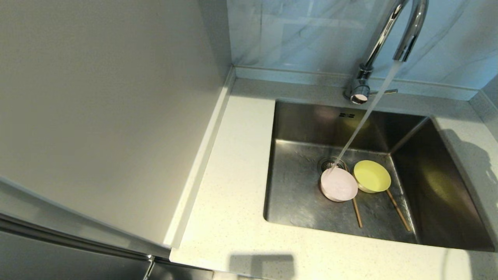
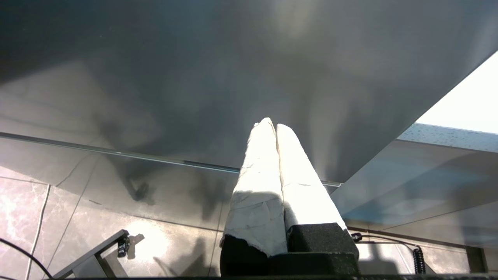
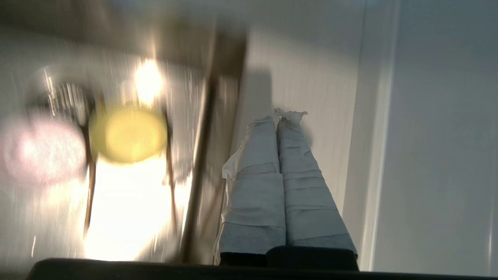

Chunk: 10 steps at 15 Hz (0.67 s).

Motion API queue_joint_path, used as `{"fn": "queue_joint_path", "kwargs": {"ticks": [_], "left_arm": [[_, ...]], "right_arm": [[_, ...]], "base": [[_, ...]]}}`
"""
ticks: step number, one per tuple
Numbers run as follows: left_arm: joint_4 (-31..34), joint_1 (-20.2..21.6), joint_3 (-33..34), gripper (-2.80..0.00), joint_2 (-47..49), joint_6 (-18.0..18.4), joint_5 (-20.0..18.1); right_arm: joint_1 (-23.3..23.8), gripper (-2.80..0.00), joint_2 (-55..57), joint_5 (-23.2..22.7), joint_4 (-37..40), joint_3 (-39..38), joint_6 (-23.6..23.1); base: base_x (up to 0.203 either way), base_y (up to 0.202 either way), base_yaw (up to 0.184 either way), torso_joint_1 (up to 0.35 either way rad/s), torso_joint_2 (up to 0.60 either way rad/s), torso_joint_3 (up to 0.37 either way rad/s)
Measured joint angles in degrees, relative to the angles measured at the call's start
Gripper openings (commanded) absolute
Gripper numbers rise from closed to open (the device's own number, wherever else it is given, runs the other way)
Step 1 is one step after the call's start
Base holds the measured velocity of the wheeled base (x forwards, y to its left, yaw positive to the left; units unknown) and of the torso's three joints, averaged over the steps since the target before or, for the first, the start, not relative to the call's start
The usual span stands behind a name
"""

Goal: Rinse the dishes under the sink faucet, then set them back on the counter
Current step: Wait for the water to rinse the bowl

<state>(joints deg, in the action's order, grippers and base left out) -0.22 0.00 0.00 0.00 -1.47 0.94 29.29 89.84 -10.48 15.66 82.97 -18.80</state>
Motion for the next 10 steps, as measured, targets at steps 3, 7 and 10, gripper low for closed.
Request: {"fn": "queue_joint_path", "kwargs": {"ticks": [3, 7, 10], "left_arm": [[-0.02, -0.02, 0.0, -2.8, 0.0, 0.0, -0.01], [-0.02, 0.0, 0.0, -2.8, 0.0, 0.0, 0.0], [-0.02, 0.0, 0.0, -2.8, 0.0, 0.0, -0.01]], "right_arm": [[1.34, -2.8, -12.34, 1.69, 5.82, -12.83, 3.12], [-4.36, -2.8, -28.87, 0.94, 5.16, -26.12, 9.71], [-8.87, -2.8, -41.64, 0.77, -3.47, -39.58, 13.41]], "base": [[0.0, 0.0, 0.0, 0.0, 0.0, 0.0], [0.0, 0.0, 0.0, 0.0, 0.0, 0.0], [0.0, 0.0, 0.0, 0.0, 0.0, 0.0]]}}
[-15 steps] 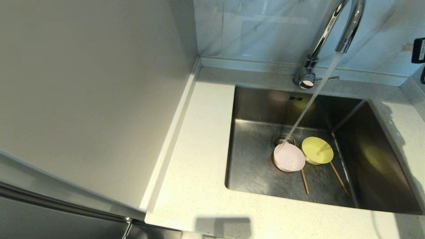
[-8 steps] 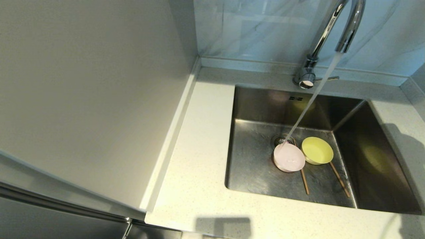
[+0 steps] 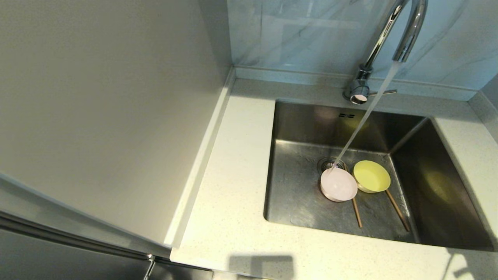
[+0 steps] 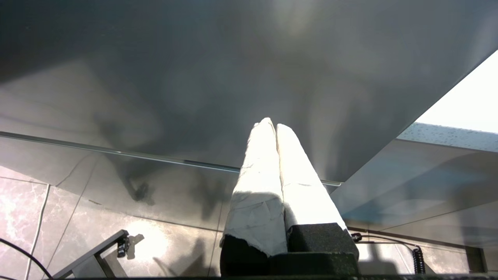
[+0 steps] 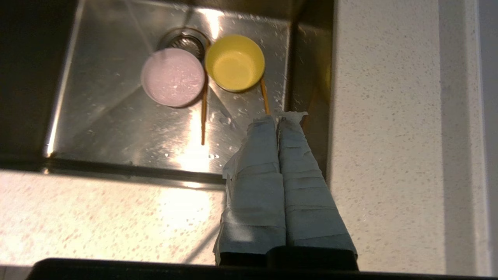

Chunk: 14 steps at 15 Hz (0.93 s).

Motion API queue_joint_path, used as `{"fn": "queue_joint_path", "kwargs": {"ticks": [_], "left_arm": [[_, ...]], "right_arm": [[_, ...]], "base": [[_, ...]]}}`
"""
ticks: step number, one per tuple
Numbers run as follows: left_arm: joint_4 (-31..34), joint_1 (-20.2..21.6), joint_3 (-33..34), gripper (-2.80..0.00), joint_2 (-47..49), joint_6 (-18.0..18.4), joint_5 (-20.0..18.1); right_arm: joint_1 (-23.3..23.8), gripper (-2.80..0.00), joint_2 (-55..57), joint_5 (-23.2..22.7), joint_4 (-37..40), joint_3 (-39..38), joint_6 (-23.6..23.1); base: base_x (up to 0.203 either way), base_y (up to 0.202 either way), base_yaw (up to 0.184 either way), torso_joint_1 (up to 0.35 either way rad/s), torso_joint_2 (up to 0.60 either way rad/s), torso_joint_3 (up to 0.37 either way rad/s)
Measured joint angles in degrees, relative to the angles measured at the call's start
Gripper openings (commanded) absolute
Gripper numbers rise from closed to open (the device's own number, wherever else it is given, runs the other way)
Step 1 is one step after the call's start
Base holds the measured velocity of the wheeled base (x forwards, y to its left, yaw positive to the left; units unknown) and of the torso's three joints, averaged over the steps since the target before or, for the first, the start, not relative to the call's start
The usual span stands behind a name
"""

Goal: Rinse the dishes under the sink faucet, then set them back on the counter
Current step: Wait for the water to rinse the bowl

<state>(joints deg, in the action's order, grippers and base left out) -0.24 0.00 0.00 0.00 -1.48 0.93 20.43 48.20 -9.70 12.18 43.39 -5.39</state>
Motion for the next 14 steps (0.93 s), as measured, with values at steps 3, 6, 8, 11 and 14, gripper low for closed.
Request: {"fn": "queue_joint_path", "kwargs": {"ticks": [3, 6, 8, 11, 14], "left_arm": [[0.0, -0.02, 0.0, -2.8, 0.0, 0.0, 0.03], [0.0, -0.02, 0.0, -2.8, 0.0, 0.0, 0.01], [0.0, 0.0, 0.0, -2.8, 0.0, 0.02, 0.01], [0.0, -0.02, 0.0, -2.8, 0.0, 0.0, 0.0], [0.0, 0.0, 0.0, -2.8, 0.0, 0.02, 0.01]], "right_arm": [[-3.7, -2.8, -12.06, 0.23, -4.85, -11.43, 0.79], [-8.17, -2.8, -22.56, 0.99, -7.09, -19.74, 0.57], [-10.75, -2.8, -27.61, 1.54, -13.32, -24.15, 0.57], [-12.65, -2.8, -30.89, 1.8, -31.44, -28.73, 2.68], [-18.37, -2.8, -32.97, 4.46, -39.35, -32.1, 2.46]], "base": [[0.0, 0.0, 0.0, 0.0, 0.0, 0.0], [0.0, 0.0, 0.0, 0.0, 0.0, 0.0], [0.0, 0.0, 0.0, 0.0, 0.0, 0.0], [0.0, 0.0, 0.0, 0.0, 0.0, 0.0], [0.0, 0.0, 0.0, 0.0, 0.0, 0.0]]}}
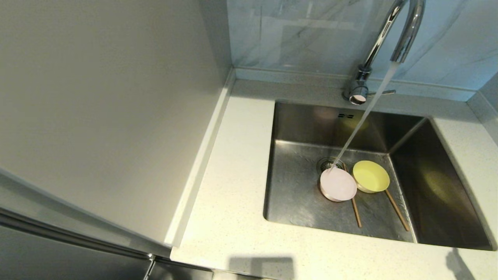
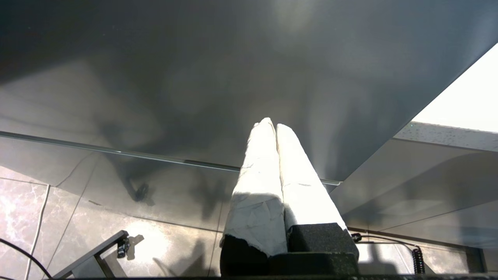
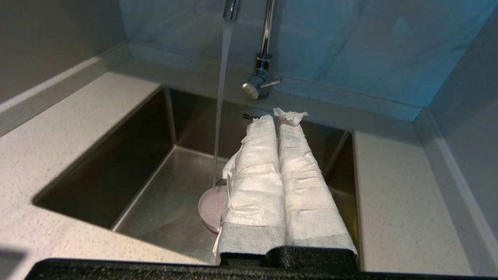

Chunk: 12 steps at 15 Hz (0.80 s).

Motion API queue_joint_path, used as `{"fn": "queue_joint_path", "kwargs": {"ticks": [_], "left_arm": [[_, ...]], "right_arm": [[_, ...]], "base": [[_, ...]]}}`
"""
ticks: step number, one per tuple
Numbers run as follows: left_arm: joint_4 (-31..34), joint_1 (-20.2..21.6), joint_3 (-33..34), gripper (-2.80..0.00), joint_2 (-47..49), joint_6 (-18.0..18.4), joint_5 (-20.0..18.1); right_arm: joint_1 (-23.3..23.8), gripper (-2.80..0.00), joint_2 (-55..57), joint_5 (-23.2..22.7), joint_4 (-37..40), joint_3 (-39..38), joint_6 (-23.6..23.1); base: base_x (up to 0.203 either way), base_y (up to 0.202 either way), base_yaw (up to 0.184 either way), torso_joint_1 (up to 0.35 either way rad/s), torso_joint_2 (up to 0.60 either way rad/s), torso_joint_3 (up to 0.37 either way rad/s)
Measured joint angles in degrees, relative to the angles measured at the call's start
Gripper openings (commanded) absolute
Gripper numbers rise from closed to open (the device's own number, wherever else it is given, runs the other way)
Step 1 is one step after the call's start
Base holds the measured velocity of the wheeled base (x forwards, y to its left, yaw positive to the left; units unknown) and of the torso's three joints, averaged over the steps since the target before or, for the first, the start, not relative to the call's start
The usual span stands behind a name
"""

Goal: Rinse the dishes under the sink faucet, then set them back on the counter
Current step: Wait for the water to rinse the bowl

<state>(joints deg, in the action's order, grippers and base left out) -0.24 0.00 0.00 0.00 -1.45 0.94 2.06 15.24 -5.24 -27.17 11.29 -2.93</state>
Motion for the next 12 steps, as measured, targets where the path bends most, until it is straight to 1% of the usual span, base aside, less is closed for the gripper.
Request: {"fn": "queue_joint_path", "kwargs": {"ticks": [2, 5, 7, 10, 12], "left_arm": [[0.02, 0.0, 0.0, -2.8, 0.0, 0.0, 0.0], [0.01, 0.0, 0.0, -2.8, 0.0, -0.02, -0.01], [0.0, 0.0, 0.0, -2.8, 0.0, -0.03, 0.0], [0.0, 0.0, 0.0, -2.8, 0.0, 0.0, -0.01], [0.0, 0.0, 0.0, -2.8, 0.0, -0.01, 0.02]], "right_arm": [[-2.08, -2.8, -3.6, 1.82, 0.3, -4.42, -0.78], [-2.47, -2.8, -10.28, 2.38, 1.8, -9.81, -0.69], [-2.47, -2.8, -13.18, 2.44, 6.85, -10.87, -0.7], [-2.46, -2.8, -14.89, 2.43, 18.93, -11.19, -1.34], [-2.44, -2.8, -15.24, 3.54, 23.74, -11.22, -1.75]], "base": [[0.0, 0.0, 0.0, 0.0, 0.0, 0.0], [0.0, 0.0, 0.0, 0.0, 0.0, 0.0], [0.0, 0.0, 0.0, 0.0, 0.0, 0.0], [0.0, 0.0, 0.0, 0.0, 0.0, 0.0], [0.0, 0.0, 0.0, 0.0, 0.0, 0.0]]}}
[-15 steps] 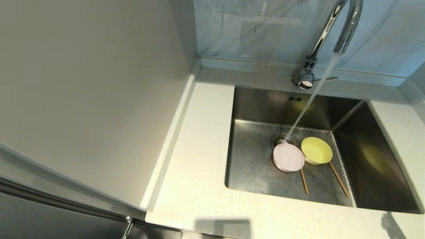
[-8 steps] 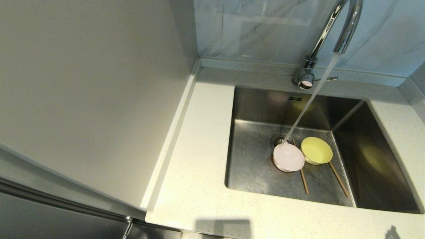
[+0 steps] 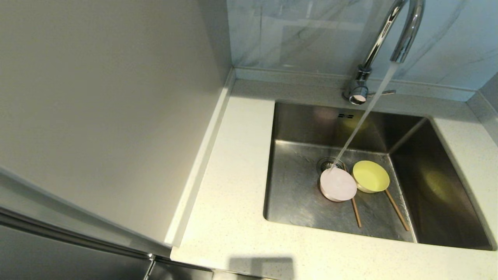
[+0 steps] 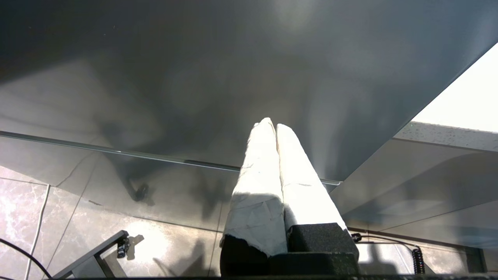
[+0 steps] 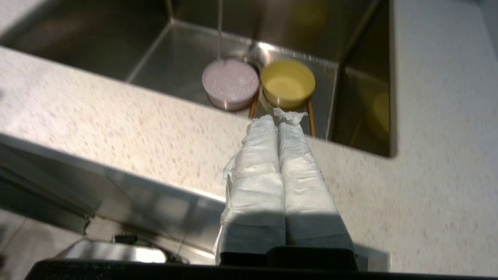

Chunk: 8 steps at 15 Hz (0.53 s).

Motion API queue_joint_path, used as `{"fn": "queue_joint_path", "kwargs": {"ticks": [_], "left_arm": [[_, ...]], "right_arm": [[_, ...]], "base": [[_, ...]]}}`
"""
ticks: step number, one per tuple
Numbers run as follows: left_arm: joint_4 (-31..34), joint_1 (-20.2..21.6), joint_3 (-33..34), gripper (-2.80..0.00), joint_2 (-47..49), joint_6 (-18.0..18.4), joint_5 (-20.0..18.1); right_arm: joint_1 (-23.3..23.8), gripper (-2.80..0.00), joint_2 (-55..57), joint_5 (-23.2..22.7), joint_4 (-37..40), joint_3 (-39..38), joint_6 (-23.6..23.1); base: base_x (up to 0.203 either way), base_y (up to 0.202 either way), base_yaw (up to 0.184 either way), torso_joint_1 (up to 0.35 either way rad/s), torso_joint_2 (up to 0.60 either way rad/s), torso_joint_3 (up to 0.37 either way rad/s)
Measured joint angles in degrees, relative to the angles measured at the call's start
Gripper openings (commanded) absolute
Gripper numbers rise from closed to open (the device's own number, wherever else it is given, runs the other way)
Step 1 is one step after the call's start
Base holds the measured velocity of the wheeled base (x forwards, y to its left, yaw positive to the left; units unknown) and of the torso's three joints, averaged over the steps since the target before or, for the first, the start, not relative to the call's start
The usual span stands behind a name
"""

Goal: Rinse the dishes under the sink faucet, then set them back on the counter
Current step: Wait for the water to rinse the bowl

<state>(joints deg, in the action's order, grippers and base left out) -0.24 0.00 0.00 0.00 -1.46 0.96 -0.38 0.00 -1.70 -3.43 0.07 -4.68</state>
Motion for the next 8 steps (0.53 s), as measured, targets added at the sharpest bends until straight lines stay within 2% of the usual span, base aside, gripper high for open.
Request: {"fn": "queue_joint_path", "kwargs": {"ticks": [2, 5, 8], "left_arm": [[0.0, 0.0, 0.0, -2.8, 0.0, -0.01, 0.0], [0.0, 0.0, 0.0, -2.8, 0.0, -0.01, 0.0], [0.02, 0.0, 0.0, -2.8, 0.0, -0.02, -0.03]], "right_arm": [[0.0, -2.8, -0.13, 0.31, 3.79, 0.09, 0.18], [0.02, -2.8, -0.16, 0.32, 4.0, 0.17, 0.34], [0.02, -2.8, -0.16, 0.43, 3.64, 0.04, 2.85]], "base": [[0.0, 0.0, 0.0, 0.0, 0.0, 0.0], [0.0, 0.0, 0.0, 0.0, 0.0, 0.0], [0.0, 0.0, 0.0, 0.0, 0.0, 0.0]]}}
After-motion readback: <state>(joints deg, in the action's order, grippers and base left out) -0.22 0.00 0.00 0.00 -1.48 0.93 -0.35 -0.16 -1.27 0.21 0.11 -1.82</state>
